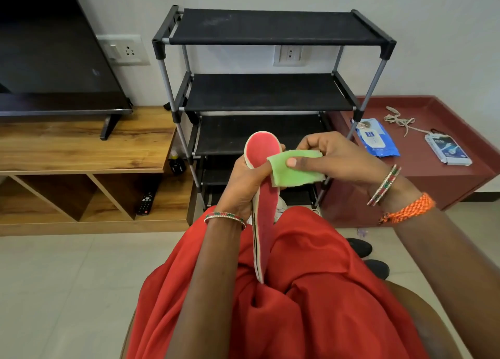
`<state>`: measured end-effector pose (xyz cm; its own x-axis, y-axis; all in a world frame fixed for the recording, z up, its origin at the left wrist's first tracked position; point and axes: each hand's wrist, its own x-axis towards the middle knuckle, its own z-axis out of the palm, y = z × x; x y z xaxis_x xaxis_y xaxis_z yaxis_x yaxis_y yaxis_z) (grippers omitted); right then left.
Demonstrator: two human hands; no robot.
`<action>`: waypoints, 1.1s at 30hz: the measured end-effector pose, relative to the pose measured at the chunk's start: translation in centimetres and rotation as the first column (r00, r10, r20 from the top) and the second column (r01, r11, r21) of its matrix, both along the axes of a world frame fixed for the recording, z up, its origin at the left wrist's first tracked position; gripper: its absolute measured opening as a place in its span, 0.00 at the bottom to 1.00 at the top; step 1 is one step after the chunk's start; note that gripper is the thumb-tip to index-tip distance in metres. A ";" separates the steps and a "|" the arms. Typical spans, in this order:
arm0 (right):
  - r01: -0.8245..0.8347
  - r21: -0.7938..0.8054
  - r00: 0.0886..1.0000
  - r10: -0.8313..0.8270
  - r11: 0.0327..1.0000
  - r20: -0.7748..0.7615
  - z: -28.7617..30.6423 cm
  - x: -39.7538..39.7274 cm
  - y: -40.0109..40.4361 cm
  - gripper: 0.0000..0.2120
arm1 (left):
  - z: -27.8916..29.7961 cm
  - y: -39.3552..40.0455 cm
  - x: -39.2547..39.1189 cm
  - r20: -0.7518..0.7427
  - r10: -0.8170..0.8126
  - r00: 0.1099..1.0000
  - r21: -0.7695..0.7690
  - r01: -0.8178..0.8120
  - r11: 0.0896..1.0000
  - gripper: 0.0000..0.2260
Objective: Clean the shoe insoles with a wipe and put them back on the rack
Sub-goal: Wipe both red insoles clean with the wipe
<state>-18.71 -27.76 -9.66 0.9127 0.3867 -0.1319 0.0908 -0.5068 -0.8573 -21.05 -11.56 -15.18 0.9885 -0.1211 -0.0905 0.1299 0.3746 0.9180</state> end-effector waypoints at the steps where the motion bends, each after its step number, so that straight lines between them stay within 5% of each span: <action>1: 0.035 -0.004 0.999 -0.035 0.999 0.022 -0.1 -0.1 0.0 0.10 | -0.1 0.1 0.0 -0.010 -0.011 1.000 -0.047 0.011 0.999 0.09; 4: 0.237 0.010 0.957 -0.235 0.971 0.172 -0.8 -0.1 -0.2 0.08 | -0.6 0.3 -0.1 -0.054 -0.077 0.996 -0.273 0.060 0.960 0.14; 7: 0.451 0.141 0.742 -0.458 0.881 0.490 -1.3 -0.2 0.8 0.12 | -1.0 0.4 0.0 -0.122 -0.123 0.985 -0.477 0.050 0.877 0.17; 10: 0.352 0.154 0.609 -0.351 0.923 0.711 -1.8 -1.2 3.4 0.09 | -0.8 -0.4 0.1 -0.158 -0.199 0.967 -0.533 0.086 0.842 0.21; 13: 0.185 -0.041 0.667 -0.095 0.982 0.739 -3.6 -2.7 6.1 0.08 | -0.8 -0.8 -0.1 -0.119 -0.202 0.972 -0.548 0.106 0.830 0.27; 19: -0.005 0.001 0.770 0.004 1.000 0.638 -4.3 -4.4 6.6 0.12 | -1.1 -0.2 0.1 -0.070 -0.140 0.988 -0.631 0.065 0.773 0.26; 24: 0.318 -0.149 0.649 -0.101 0.936 0.754 -3.0 -2.1 6.8 0.07 | -0.5 -2.2 -0.1 -0.123 -0.127 0.984 -0.600 0.028 0.799 0.26; 30: 0.095 -0.062 0.879 -0.054 0.994 0.474 -2.3 -3.5 7.0 0.09 | -1.1 -0.9 0.3 -0.091 -0.063 0.994 -0.631 -0.009 0.776 0.24; 33: 0.241 -0.220 0.739 -0.032 0.945 0.674 -2.0 -2.1 7.0 0.07 | -0.7 -1.6 0.0 -0.109 -0.115 0.987 -0.587 0.029 0.809 0.27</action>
